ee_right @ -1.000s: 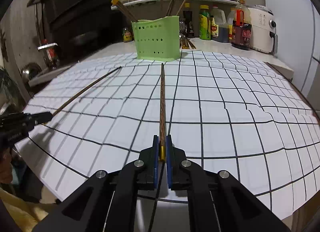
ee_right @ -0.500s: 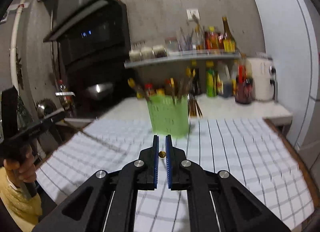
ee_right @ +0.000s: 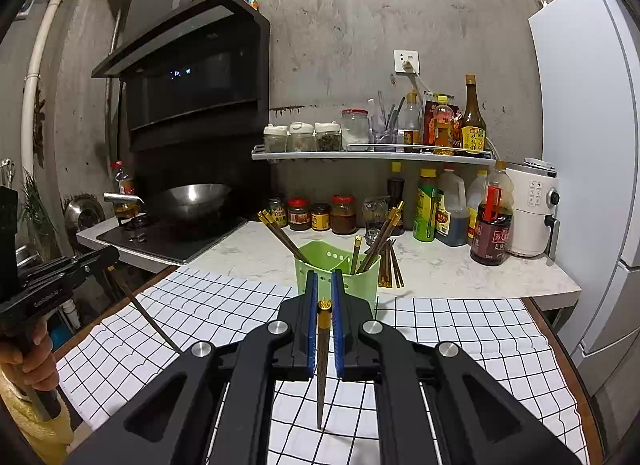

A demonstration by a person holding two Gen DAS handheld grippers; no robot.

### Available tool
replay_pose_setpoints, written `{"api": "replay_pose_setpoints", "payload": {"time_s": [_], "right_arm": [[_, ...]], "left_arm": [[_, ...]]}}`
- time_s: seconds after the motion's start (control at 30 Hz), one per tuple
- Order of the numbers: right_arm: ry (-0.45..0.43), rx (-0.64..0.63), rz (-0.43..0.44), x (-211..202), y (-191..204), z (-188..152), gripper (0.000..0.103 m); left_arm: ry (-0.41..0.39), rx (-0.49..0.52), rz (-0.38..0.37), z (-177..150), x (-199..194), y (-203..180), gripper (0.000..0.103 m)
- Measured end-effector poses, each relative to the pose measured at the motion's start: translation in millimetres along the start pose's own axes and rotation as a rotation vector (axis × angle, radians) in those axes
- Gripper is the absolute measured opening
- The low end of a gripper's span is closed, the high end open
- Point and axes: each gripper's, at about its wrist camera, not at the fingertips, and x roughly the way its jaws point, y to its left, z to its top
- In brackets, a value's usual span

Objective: Organize utensils
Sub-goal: 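Lift both gripped chopsticks and carry them toward the green holder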

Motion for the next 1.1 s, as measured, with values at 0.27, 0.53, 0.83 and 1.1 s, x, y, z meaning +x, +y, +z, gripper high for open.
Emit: {"api": "replay_pose_setpoints", "payload": {"time_s": [0.27,0.53,0.83,1.1], "right_arm": [[0.074,0.037,0.031,27,-6,-13,0.007],[0.052,0.034,0.035,23,-7,-3,0.007],[0.119,0.096,0.037,45,-24,-12,0.007],[0.132,0.085,0.009,41,-25,-22,0.008]], "left_arm": [[0.033,0.01,-0.006,-8,14,-3,0.007],[0.007,0.046,-0.029,7,10,-9,0.007],[0.056,0.063,-0.045,10,31,-18,0.007],[0.187,0.074,-0.021,-10,56,-19,0.007]]}}
